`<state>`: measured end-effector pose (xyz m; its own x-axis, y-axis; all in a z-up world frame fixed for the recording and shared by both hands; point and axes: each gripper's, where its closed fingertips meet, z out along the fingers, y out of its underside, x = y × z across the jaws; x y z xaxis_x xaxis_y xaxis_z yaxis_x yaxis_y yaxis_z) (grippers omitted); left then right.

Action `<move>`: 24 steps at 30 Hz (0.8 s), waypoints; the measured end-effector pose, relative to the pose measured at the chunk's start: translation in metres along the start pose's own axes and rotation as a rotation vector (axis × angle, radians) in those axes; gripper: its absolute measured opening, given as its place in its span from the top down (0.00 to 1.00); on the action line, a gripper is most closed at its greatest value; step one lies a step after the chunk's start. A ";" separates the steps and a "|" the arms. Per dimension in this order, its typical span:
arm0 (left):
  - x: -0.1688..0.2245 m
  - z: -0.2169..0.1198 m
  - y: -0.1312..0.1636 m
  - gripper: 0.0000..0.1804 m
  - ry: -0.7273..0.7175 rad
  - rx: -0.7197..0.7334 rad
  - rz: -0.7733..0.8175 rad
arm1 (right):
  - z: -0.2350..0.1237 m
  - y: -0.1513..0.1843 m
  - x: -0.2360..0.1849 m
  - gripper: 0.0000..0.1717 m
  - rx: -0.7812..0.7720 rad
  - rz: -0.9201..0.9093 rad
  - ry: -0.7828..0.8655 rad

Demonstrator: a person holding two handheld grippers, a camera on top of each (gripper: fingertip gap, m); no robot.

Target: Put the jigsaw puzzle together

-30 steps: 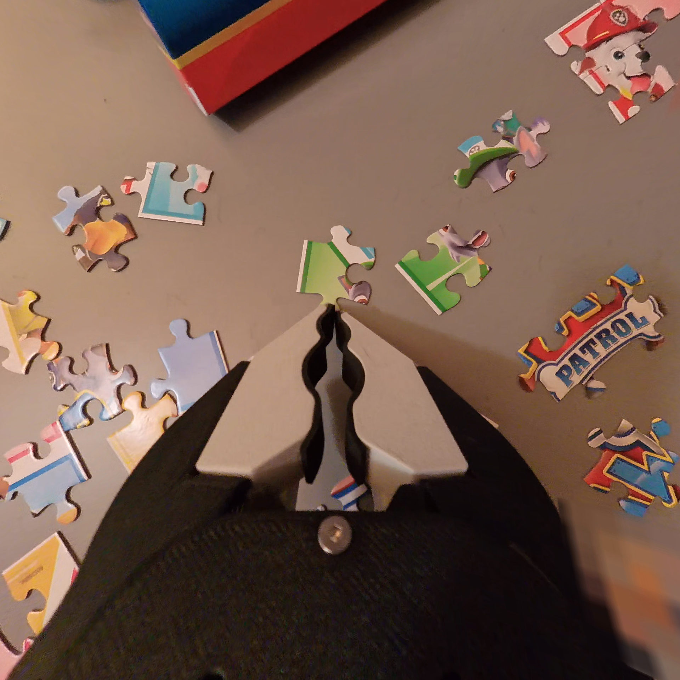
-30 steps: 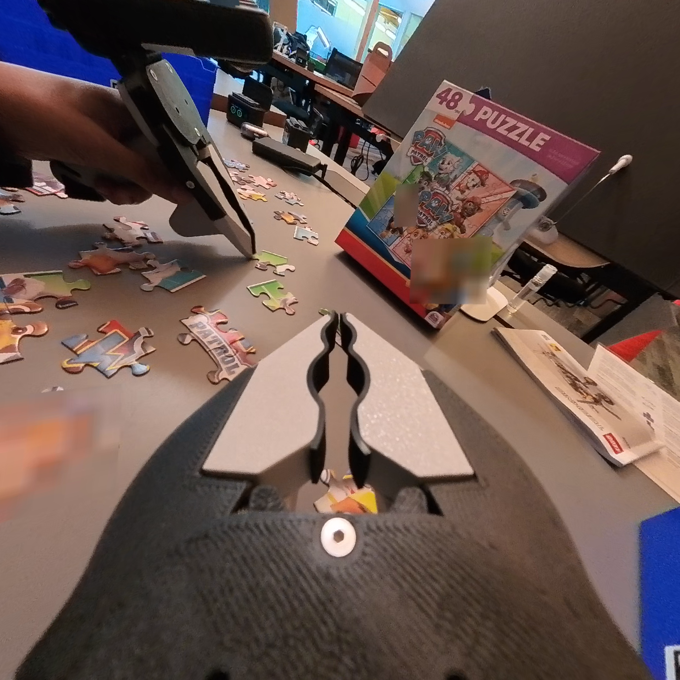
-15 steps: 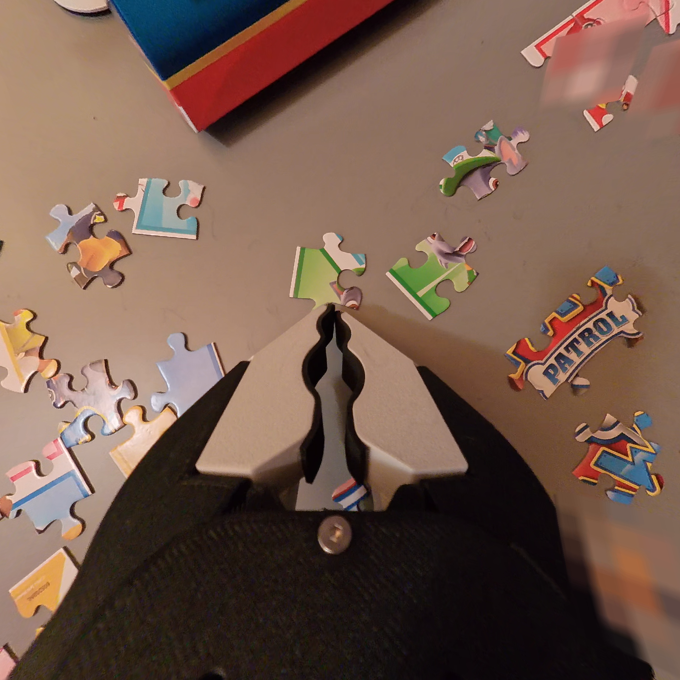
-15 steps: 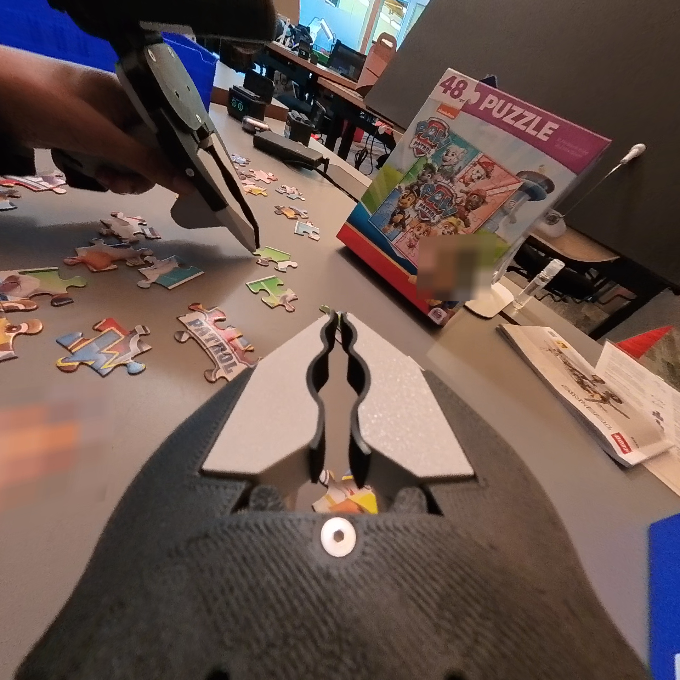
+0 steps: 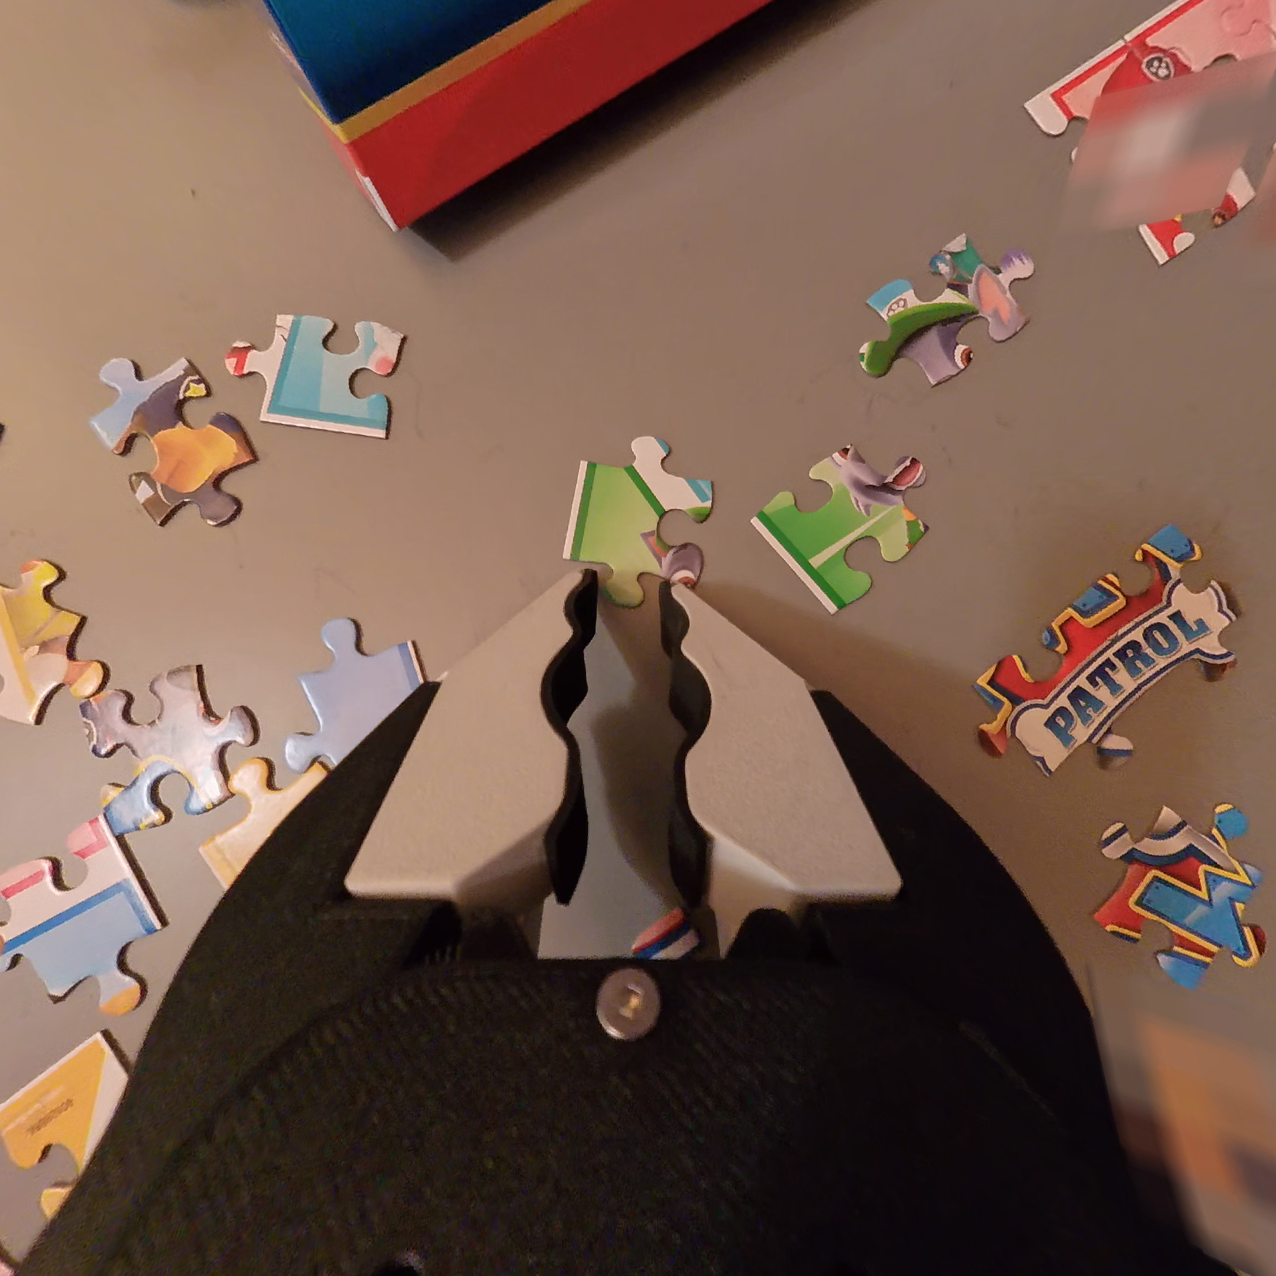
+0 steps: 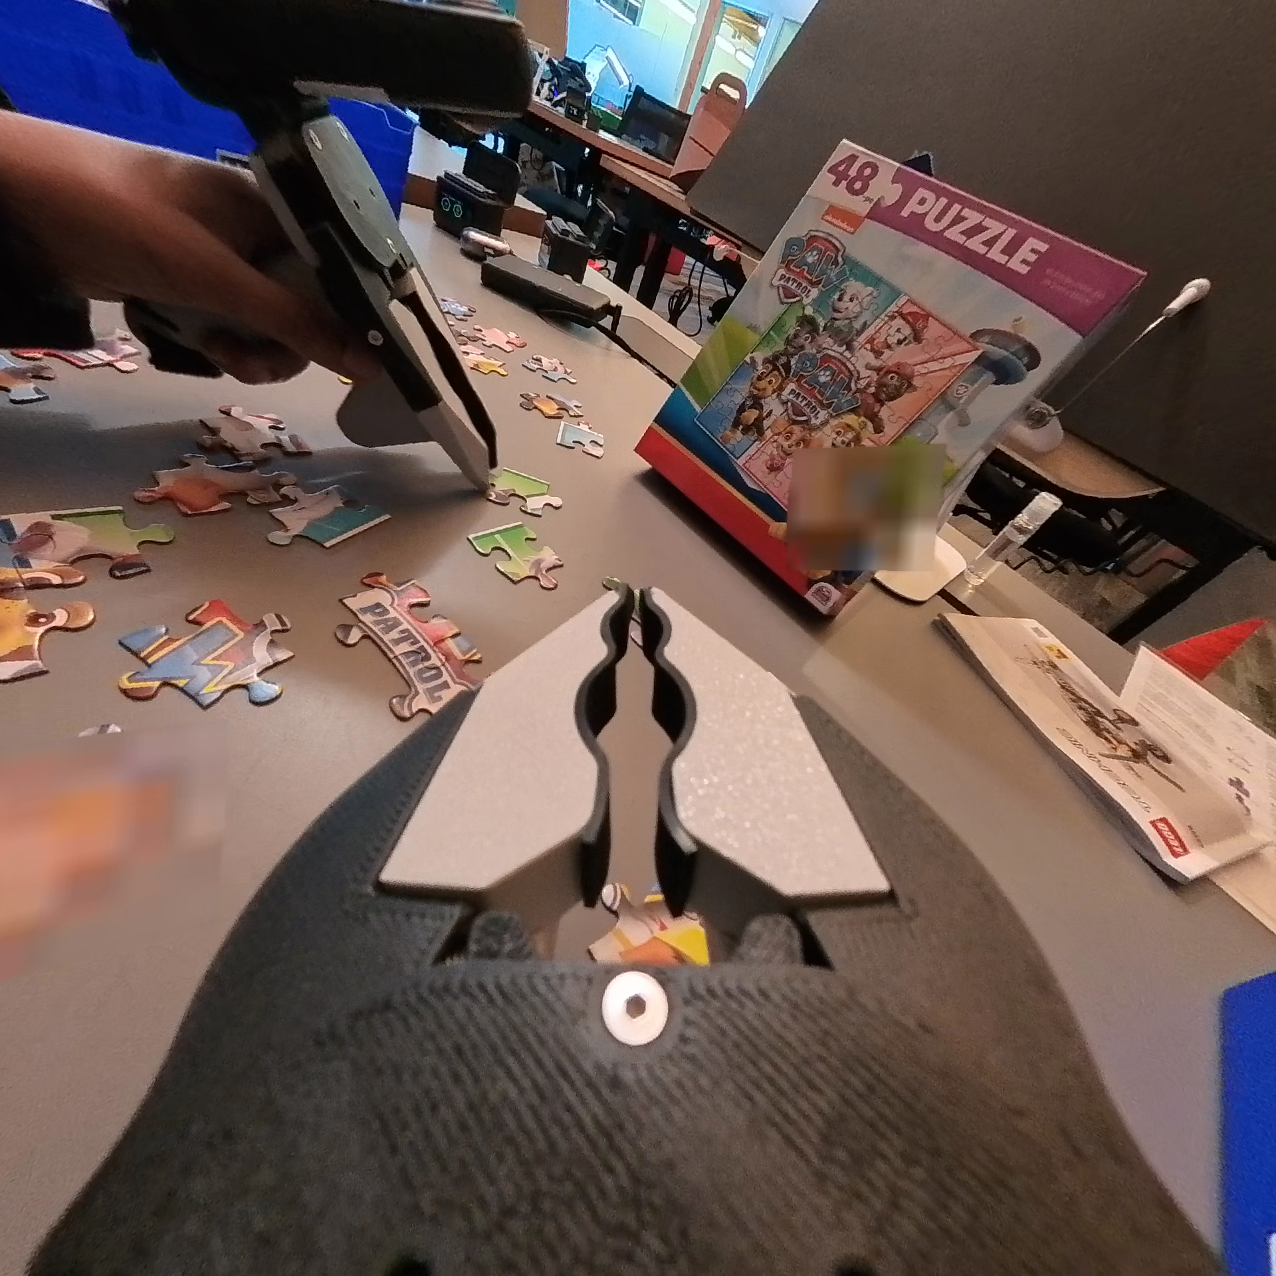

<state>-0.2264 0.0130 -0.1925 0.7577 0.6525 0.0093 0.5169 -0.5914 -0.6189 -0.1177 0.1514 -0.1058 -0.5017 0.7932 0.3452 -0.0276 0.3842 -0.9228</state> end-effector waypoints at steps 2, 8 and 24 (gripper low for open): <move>0.001 0.001 -0.001 0.93 0.014 0.002 -0.006 | 0.000 0.000 0.000 1.00 0.000 -0.001 -0.001; 0.007 0.003 -0.003 1.00 0.049 0.003 -0.008 | -0.001 0.000 0.000 1.00 0.002 -0.001 -0.001; 0.000 0.001 0.000 0.91 0.062 0.009 -0.051 | -0.001 0.001 0.001 1.00 0.001 -0.001 0.001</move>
<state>-0.2262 0.0134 -0.1932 0.7538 0.6510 0.0890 0.5519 -0.5538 -0.6234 -0.1172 0.1534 -0.1058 -0.5006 0.7936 0.3460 -0.0287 0.3842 -0.9228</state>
